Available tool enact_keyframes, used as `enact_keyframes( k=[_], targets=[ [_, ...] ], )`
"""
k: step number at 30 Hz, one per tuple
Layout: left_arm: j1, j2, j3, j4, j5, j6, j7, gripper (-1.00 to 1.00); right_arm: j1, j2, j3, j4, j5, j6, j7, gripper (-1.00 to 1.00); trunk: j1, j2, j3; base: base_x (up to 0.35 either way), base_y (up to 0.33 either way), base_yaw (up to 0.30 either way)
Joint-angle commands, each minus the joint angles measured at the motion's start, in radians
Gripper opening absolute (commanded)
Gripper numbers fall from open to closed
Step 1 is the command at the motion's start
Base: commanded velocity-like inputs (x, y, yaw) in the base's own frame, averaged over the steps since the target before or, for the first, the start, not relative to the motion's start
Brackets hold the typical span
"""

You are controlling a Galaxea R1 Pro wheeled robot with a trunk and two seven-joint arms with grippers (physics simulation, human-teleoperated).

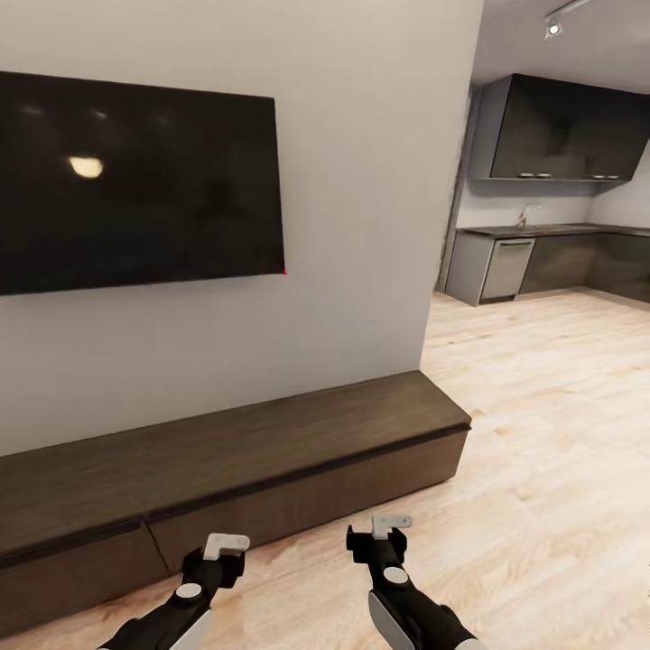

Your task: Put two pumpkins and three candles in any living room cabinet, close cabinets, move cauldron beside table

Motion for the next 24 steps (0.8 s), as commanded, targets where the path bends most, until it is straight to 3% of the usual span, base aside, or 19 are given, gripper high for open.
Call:
enact_keyframes(
  k=[1, 11, 24],
  targets=[
    [-0.001, 0.001, -0.009, -0.001, 0.010, -0.003, 0.008, 1.00, -0.001, -0.001, 0.008, 0.000, -0.011, -0.006, -0.006, 1.00, 0.000, 0.000, -0.001, 0.086, -0.310, 0.000],
    [-0.001, 0.001, -0.008, -0.001, 0.010, -0.003, 0.009, 1.00, -0.001, -0.001, 0.008, -0.002, -0.009, -0.007, -0.008, 1.00, 0.000, 0.000, -0.001, 0.083, -0.314, 0.019],
    [-0.001, 0.002, -0.008, -0.003, 0.010, -0.005, 0.008, 1.00, -0.001, -0.001, 0.010, -0.001, -0.008, -0.007, -0.009, 1.00, 0.000, 0.000, 0.001, 0.069, -0.284, 0.250]
  ],
)
